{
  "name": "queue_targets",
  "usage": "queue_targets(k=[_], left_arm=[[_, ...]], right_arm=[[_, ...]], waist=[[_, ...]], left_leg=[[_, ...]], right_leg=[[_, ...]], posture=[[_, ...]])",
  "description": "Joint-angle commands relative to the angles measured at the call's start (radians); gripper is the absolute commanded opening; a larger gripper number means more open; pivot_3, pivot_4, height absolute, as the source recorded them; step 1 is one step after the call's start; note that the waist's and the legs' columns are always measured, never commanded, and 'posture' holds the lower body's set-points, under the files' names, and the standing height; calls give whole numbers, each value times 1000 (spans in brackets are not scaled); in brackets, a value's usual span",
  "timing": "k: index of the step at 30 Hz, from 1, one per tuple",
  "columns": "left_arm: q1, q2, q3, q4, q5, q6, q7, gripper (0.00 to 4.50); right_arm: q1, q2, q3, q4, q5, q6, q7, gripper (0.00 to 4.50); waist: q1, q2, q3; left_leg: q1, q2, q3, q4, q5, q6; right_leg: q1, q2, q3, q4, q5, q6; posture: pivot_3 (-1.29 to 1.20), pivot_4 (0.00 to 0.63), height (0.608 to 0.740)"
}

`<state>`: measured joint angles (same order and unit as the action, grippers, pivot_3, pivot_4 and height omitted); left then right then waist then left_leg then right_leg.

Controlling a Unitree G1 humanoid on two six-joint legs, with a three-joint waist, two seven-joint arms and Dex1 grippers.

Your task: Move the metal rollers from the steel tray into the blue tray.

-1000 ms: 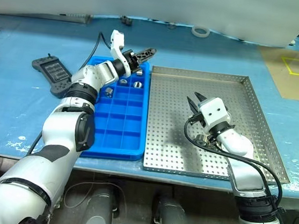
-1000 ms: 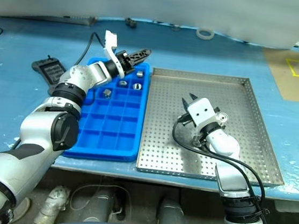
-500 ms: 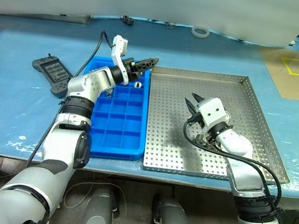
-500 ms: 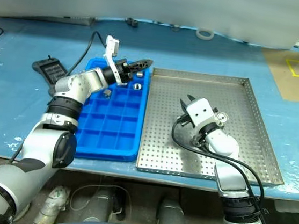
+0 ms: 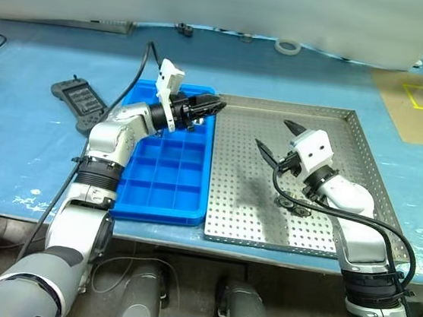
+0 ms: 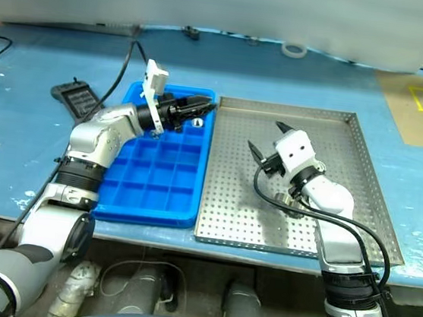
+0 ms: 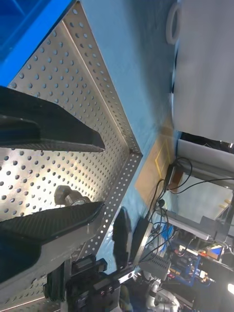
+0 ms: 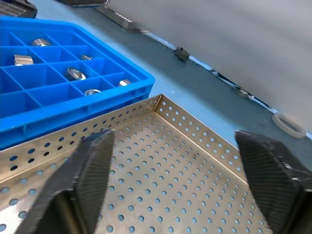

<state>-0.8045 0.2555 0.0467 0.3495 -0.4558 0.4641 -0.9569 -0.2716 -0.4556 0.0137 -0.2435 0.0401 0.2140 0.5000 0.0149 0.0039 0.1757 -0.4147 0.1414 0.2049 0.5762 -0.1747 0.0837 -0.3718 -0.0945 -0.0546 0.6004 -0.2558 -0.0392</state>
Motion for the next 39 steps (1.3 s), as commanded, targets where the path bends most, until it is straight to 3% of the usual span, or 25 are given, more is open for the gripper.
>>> queue_targets(k=[1,8,23,27,34,39], left_arm=[[-3,15,7,-37,1,-13,12,1656],[13,62,21,-57,-14,16,17,1656],[66,51,28,-152,-41,68,78,1656],[88,83,30,-185,-92,132,24,1656],[10,72,93,-106,-139,164,70,1656],[2,60,65,-83,-112,139,70,1656]], right_arm=[[-17,4,15,-15,-12,5,-7,4487],[-19,16,9,-10,-27,4,-35,4487],[-91,44,29,72,-37,-38,-40,4487],[-86,43,19,65,-31,-35,-41,4487],[-35,39,1,30,-30,-20,-55,4487],[-28,54,19,2,-35,-5,-63,4487]], waist=[[1,0,0],[1,0,0],[12,0,0],[14,0,0],[25,0,0],[23,0,0]], left_leg=[[0,0,0,0,0,-1],[2,0,0,-1,0,-5],[2,0,0,-3,0,-6],[2,0,0,-4,0,-6],[2,0,0,-4,1,-7],[3,0,0,-5,1,-8]], right_leg=[[0,0,0,0,0,0],[0,0,1,2,0,0],[-1,1,1,2,0,0],[-2,1,1,2,0,0],[-2,1,1,2,0,0],[-1,1,1,2,0,0]], posture=[[-163,150,740],[-140,150,740],[-82,150,740],[-95,150,740],[-112,150,740],[-127,150,740]])
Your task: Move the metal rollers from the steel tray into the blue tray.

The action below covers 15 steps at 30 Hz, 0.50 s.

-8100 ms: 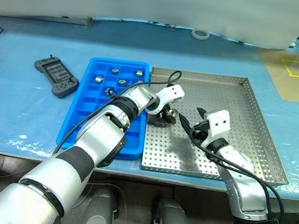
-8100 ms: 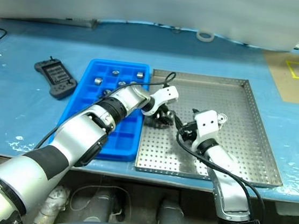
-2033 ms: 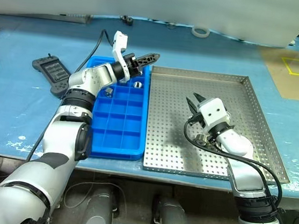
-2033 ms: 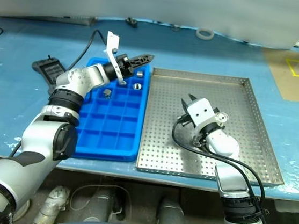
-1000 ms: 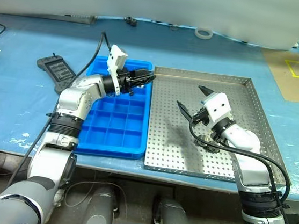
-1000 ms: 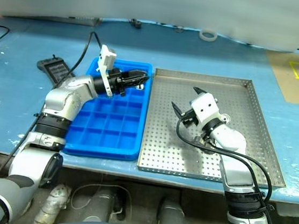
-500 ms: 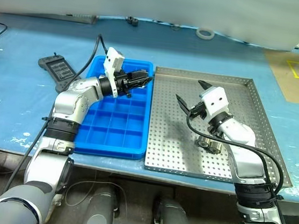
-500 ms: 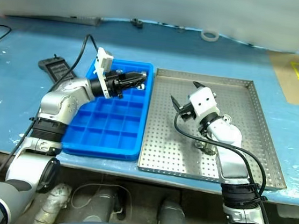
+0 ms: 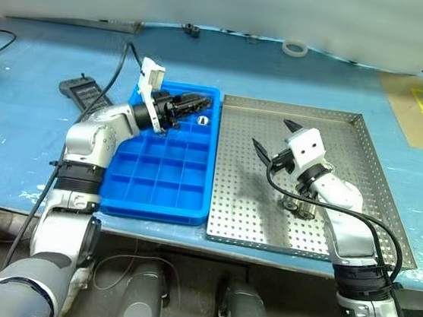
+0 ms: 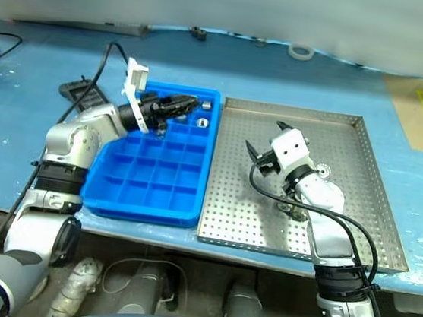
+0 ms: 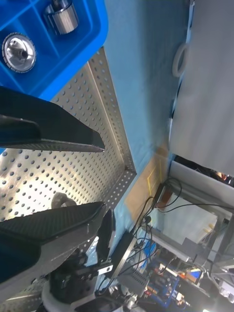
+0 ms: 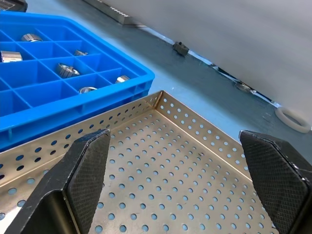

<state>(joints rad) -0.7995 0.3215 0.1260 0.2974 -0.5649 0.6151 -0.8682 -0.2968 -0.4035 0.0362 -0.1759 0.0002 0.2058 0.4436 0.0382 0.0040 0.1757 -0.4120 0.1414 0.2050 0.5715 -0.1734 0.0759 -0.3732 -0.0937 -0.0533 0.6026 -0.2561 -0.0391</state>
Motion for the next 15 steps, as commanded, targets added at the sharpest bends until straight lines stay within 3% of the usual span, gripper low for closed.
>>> queue_targets(k=[1,15], left_arm=[[5,-6,-26,-44,-4,-8,-28,1656],[-22,-30,-15,-4,-15,12,-10,1656]], right_arm=[[-1,1,-9,-68,8,4,-7,4487],[30,2,-38,-98,17,29,-27,4487]], waist=[[0,0,0],[-1,0,0]], left_leg=[[0,0,0,0,0,0],[0,0,0,0,0,0]], right_leg=[[0,0,0,0,0,0],[0,0,0,0,0,0]], posture=[[-130,150,740],[-155,150,740]])
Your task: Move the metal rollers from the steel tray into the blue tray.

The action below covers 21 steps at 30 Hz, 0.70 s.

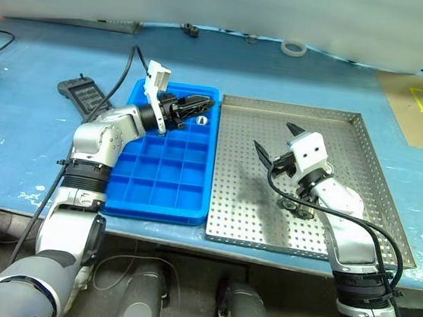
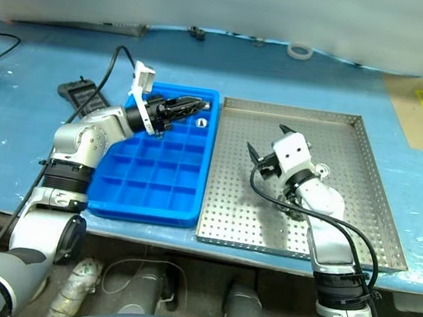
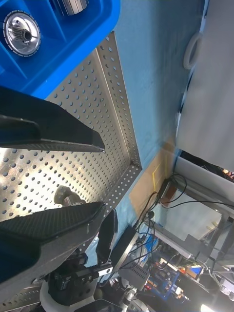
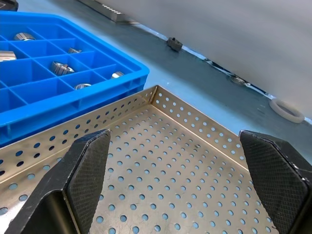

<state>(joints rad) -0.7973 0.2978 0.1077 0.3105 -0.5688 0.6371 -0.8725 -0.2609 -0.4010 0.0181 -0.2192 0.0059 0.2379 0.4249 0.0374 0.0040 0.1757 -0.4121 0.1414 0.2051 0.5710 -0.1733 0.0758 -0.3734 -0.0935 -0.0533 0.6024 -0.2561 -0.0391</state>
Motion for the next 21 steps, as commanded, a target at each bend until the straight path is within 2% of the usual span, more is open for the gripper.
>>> queue_targets(k=[1,21], left_arm=[[-23,-8,3,-20,-11,-10,-5,1656],[9,-17,-30,-25,25,-41,-15,1656]], right_arm=[[-9,-2,-21,-53,12,-3,-8,4487],[-30,-10,-17,-42,7,-7,-7,4487]], waist=[[0,0,0],[0,0,0]], left_leg=[[0,0,0,0,0,0],[0,0,0,0,0,0]], right_leg=[[0,0,0,0,0,0],[0,0,0,0,0,0]], posture=[[-155,150,740],[-154,150,740]])
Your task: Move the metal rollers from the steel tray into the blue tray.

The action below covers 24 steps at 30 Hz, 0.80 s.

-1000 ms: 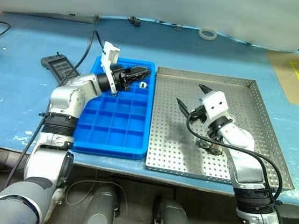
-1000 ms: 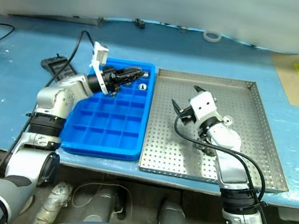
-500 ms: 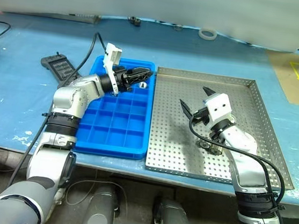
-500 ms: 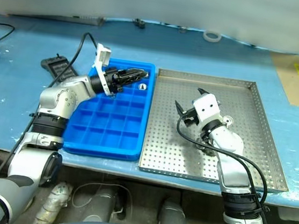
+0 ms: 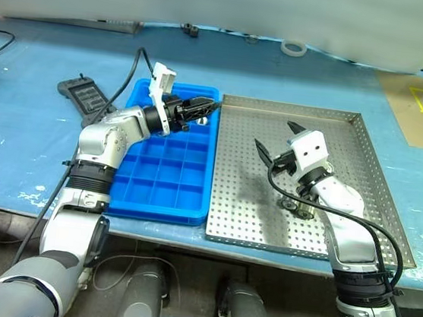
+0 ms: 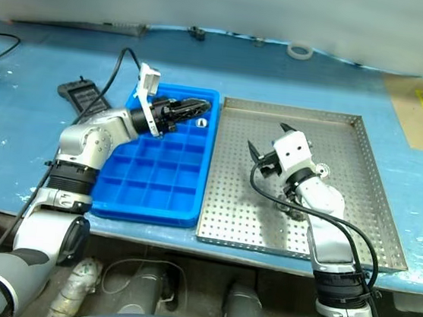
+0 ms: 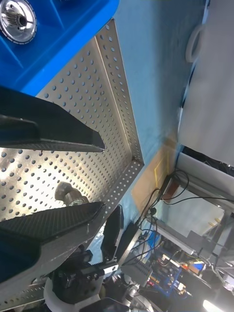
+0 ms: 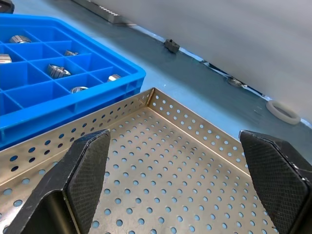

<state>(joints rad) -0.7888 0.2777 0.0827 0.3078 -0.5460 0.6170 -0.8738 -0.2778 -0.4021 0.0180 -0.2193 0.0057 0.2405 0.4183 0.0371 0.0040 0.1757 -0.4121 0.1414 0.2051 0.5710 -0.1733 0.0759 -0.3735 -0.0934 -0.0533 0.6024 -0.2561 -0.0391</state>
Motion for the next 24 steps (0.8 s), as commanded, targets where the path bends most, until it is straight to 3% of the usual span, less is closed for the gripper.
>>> queue_targets(k=[1,24], left_arm=[[2,2,-6,-23,2,-22,-13,1656],[7,-26,-11,-37,-2,-32,-6,1656]], right_arm=[[-12,-10,-18,-44,7,-10,0,4487],[-30,-38,-27,-37,9,-3,12,4487]], waist=[[0,0,0],[0,0,0]], left_leg=[[0,0,0,0,0,0],[0,0,0,0,0,0]], right_leg=[[0,0,0,0,0,0],[0,0,0,0,0,0]], posture=[[-154,150,740],[-154,150,740]])
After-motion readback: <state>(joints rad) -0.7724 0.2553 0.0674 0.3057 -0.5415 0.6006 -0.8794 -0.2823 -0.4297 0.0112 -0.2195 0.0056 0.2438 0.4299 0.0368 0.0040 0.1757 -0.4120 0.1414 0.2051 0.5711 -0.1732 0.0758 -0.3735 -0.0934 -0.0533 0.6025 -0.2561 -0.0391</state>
